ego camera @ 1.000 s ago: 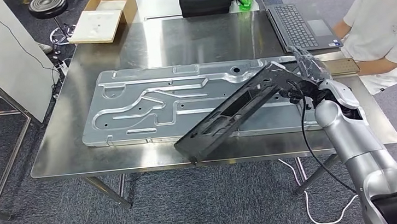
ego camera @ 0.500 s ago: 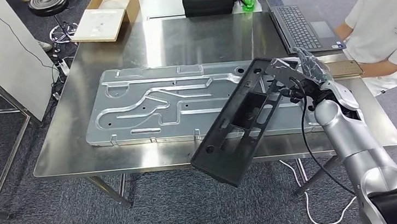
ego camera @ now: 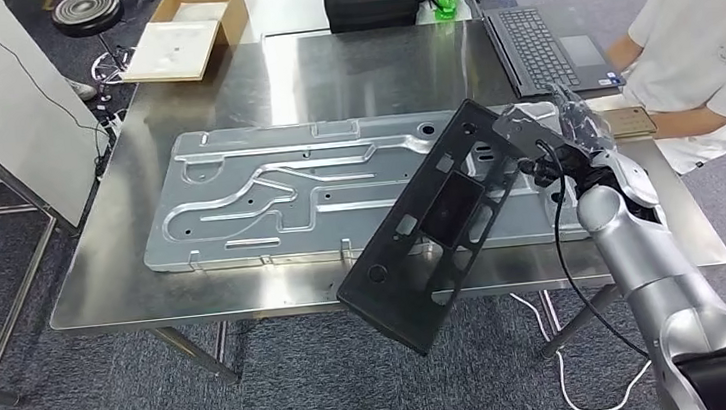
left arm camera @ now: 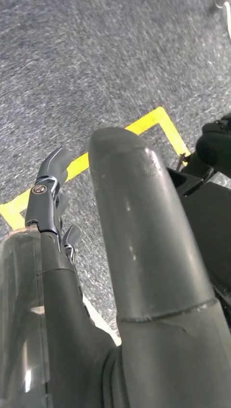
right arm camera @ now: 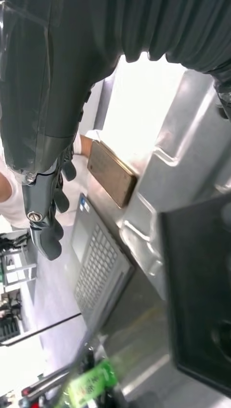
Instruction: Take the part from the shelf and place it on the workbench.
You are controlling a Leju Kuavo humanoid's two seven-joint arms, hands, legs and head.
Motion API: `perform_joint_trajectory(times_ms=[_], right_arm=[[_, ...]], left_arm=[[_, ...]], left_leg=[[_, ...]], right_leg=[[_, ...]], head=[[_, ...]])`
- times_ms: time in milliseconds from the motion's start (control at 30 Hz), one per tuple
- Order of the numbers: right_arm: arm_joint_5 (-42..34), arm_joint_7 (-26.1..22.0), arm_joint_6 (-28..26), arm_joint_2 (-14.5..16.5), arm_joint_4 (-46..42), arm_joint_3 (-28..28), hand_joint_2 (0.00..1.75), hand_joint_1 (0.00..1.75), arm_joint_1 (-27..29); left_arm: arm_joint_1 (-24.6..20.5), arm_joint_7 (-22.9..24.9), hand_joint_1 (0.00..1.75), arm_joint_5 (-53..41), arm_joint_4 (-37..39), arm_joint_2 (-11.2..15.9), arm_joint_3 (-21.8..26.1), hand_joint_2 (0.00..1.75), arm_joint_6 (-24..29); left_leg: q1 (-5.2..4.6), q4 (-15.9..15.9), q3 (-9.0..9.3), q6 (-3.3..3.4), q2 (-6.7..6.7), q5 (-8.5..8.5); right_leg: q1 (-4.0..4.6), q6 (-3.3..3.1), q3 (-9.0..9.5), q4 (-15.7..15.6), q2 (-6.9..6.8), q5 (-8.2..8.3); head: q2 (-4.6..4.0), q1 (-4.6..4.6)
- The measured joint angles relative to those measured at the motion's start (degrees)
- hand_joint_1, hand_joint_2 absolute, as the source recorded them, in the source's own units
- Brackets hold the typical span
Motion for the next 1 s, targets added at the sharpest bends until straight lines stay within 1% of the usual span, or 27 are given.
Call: perform_joint_trajectory(times_ms=[33,100,133,167,200,233,267,300,333,367,433,500,533,567,633,667,700,733,767,800,833,867,900,933,967,1000], right_arm=[[-0.1,-0.72,-1.14,0.11,-0.3,-0.2,1.75,0.0,0.14],[-1.07,-3.52,-3.59,0.38,-1.32,-0.83,0.87,0.0,0.88],[-2.33,-5.64,-4.45,0.56,-2.06,-1.26,0.44,0.0,1.56],[-4.09,-8.17,-4.99,0.79,-3.07,-1.75,0.0,0.0,2.4],[-6.25,-11.23,-5.33,1.08,-4.65,-2.32,0.0,0.0,3.34],[-8.15,-14.11,-5.6,1.39,-6.74,-2.84,0.0,0.0,4.29],[-9.47,-16.31,-5.86,1.68,-9.15,-3.25,0.0,0.0,5.11],[-10.22,-17.8,-6.13,1.95,-11.66,-3.52,0.0,0.0,5.75],[-10.31,-18.54,-6.43,2.13,-13.86,-3.62,0.0,0.0,6.24],[-10.11,-19.46,-6.84,2.26,-15.92,-3.66,0.0,0.0,6.79],[-8.73,-22.81,-7.88,2.56,-20.61,-3.53,0.0,0.0,8.25],[-5.85,-26.02,-8.6,2.95,-26.4,-2.65,0.0,0.0,9.76],[-3.6,-26.83,-8.92,3.16,-29.62,-1.72,0.0,0.0,10.28],[-1.0,-27.19,-9.39,3.33,-32.69,-0.56,0.0,0.0,10.75],[4.79,-27.21,-10.85,3.69,-38.32,2.45,0.0,0.0,12.04],[7.25,-27.13,-11.73,3.81,-40.44,4.08,0.0,0.0,12.9],[9.24,-27.06,-12.72,3.89,-42.26,5.75,0.0,0.0,13.82],[10.73,-27.04,-13.74,3.92,-43.83,7.33,0.0,0.0,14.62],[11.74,-27.04,-14.73,3.92,-45.26,8.75,0.0,0.0,15.24],[12.35,-27.04,-15.59,3.93,-46.51,9.91,0.0,0.0,15.69],[12.69,-27.04,-16.18,3.95,-47.47,10.75,0.0,0.0,15.97],[12.88,-27.02,-16.59,3.96,-48.3,11.4,0.0,0.0,16.29],[12.99,-26.99,-16.89,3.98,-48.94,11.88,0.0,0.0,16.64],[13.08,-26.97,-17.08,3.99,-49.45,12.28,0.0,0.0,16.96],[13.14,-26.93,-17.25,4.0,-49.94,12.68,0.0,0.0,17.21],[13.18,-26.91,-17.32,4.03,-50.33,13.0,0.0,0.0,17.35]], left_arm=[[-0.02,-0.03,0.0,-0.07,0.0,0.01,0.01,0.0,-0.04],[0.0,-0.14,0.0,-0.22,0.0,0.0,0.01,0.0,-0.19],[0.04,-0.24,0.0,-0.35,0.0,-0.01,0.01,0.0,-0.33],[0.09,-0.38,0.0,-0.48,0.0,-0.01,0.01,0.0,-0.48],[0.14,-0.6,0.0,-0.65,0.0,0.0,0.01,0.0,-0.67],[0.16,-0.85,0.0,-0.83,0.0,0.01,0.0,0.0,-0.83],[0.16,-1.09,0.0,-0.98,0.0,0.02,-0.01,0.0,-0.93],[0.12,-1.28,0.0,-1.11,0.0,0.05,-0.01,0.0,-1.01],[0.08,-1.42,0.0,-1.18,0.0,0.09,-0.01,0.0,-1.05],[0.06,-1.52,0.0,-1.25,0.0,0.13,-0.01,0.0,-1.14],[0.12,-1.73,0.0,-1.54,0.0,0.16,-0.02,0.0,-1.46],[0.19,-1.88,0.0,-1.99,0.0,0.16,-0.07,0.0,-1.83],[0.13,-1.92,0.0,-2.2,0.0,0.16,-0.11,0.0,-1.99],[0.04,-1.94,0.0,-2.33,0.0,0.16,-0.17,0.0,-2.13],[-0.15,-1.92,0.0,-2.51,0.01,0.13,-0.37,0.0,-2.39],[-0.17,-1.86,0.0,-2.58,0.01,0.11,-0.49,0.0,-2.5],[-0.16,-1.77,0.0,-2.68,0.03,0.1,-0.6,0.0,-2.6],[-0.15,-1.67,0.0,-2.79,0.05,0.09,-0.68,0.0,-2.69],[-0.17,-1.57,0.0,-2.9,0.07,0.08,-0.76,0.0,-2.78],[-0.22,-1.47,0.0,-2.98,0.09,0.06,-0.84,0.0,-2.85],[-0.3,-1.37,0.0,-3.02,0.1,0.04,-0.91,0.0,-2.91],[-0.41,-1.24,0.0,-3.04,0.13,0.03,-0.98,0.0,-2.98],[-0.5,-1.1,0.0,-3.05,0.16,0.03,-1.03,0.0,-3.07],[-0.55,-0.97,0.0,-3.06,0.22,0.04,-1.07,0.0,-3.15],[-0.56,-0.87,0.0,-3.07,0.29,0.11,-1.09,0.0,-3.23],[-0.56,-0.8,0.0,-3.06,0.37,0.19,-1.11,0.0,-3.3]], left_leg=[[0.06,1.92,-0.83,-0.23,0.03,-1.3],[0.14,8.54,-3.83,-0.51,0.07,-4.8],[0.15,11.92,-5.42,-0.57,0.07,-6.09],[0.16,14.04,-6.47,-0.57,0.07,-6.52],[0.15,14.23,-6.62,-0.47,0.07,-5.94],[0.12,12.32,-5.74,-0.27,0.07,-4.41],[0.07,8.77,-4.04,0.05,0.07,-2.33],[-0.05,5.09,-2.18,0.4,0.05,-0.8],[-0.17,1.94,-0.64,0.67,0.04,0.23],[-0.29,0.08,0.26,0.86,0.02,0.6],[-0.47,-0.85,0.6,1.04,-0.03,0.5],[-0.21,-1.49,0.93,1.47,0.03,0.88],[-0.07,-1.89,1.13,1.76,0.04,1.09],[0.04,-2.2,1.31,1.99,0.05,1.24],[-0.02,-2.28,1.37,2.26,-0.13,1.24],[0.0,-2.25,1.37,2.28,-0.32,1.22],[0.04,-2.18,1.37,2.26,-0.64,1.18],[0.1,-2.03,1.37,2.17,-1.09,1.12],[0.19,-1.79,1.36,1.99,-1.62,1.0],[0.27,-1.51,1.29,1.74,-2.15,0.84],[0.24,-1.14,1.14,1.44,-2.61,0.66],[0.27,-0.89,0.94,1.06,-3.08,0.6],[0.31,-0.8,0.74,0.71,-3.5,0.63],[0.35,-0.82,0.59,0.32,-3.9,0.73],[0.53,-1.11,0.44,-0.07,-4.26,0.92],[0.58,-1.18,0.4,-0.47,-4.32,0.92]], right_leg=[[-0.04,-0.34,0.06,-0.09,-0.04,0.05],[0.07,-0.79,0.09,-0.12,-0.12,0.01],[0.19,-0.88,0.1,-0.1,-0.16,-0.02],[0.32,-0.95,0.11,-0.07,-0.17,-0.06],[0.43,-1.01,0.13,-0.02,-0.15,-0.11],[0.52,-1.04,0.18,0.05,-0.12,-0.18],[0.59,-1.05,0.28,0.11,-0.08,-0.29],[0.69,-1.01,0.37,0.16,-0.05,-0.4],[0.78,-0.9,0.4,0.24,-0.02,-0.49],[0.83,-0.71,0.4,0.24,-0.03,-0.52],[0.79,-0.19,0.38,0.12,-0.06,-0.44],[0.68,0.35,0.24,0.57,-0.11,-0.9],[0.65,0.58,-0.32,1.88,-0.11,-1.87],[0.61,0.76,-1.37,4.27,-0.11,-3.4],[0.46,1.04,-4.54,11.17,-0.09,-6.92],[0.32,1.16,-5.85,13.99,-0.09,-7.85],[0.12,1.29,-6.34,15.06,-0.09,-7.71],[-0.1,1.41,-5.73,13.96,-0.05,-6.47],[-0.34,1.51,-4.04,10.76,0.2,-4.5],[-0.58,1.57,-2.01,6.98,0.96,-2.93],[-0.67,1.6,-0.27,3.67,1.76,-1.91],[-0.67,1.51,0.78,1.57,2.35,-1.5],[-0.54,1.33,1.1,0.87,2.65,-1.69],[-0.33,1.06,1.1,0.71,2.33,-1.64],[-0.32,0.64,1.09,0.61,1.83,-1.48],[-0.37,0.21,1.26,0.12,1.39,-1.23]], head=[[0.0,0.0],[0.0,0.01],[0.0,0.01],[0.0,0.01],[0.0,0.01],[0.0,0.0],[0.0,0.0],[0.0,0.01],[0.0,0.02],[0.0,0.02],[0.0,0.02],[0.0,0.02],[0.0,0.02],[0.0,0.03],[0.0,0.06],[0.0,0.07],[0.0,0.06],[0.0,0.07],[0.0,0.05],[0.0,0.06],[0.0,0.06],[0.0,0.06],[0.0,0.05],[0.0,0.05],[0.0,0.05],[0.0,0.04]])
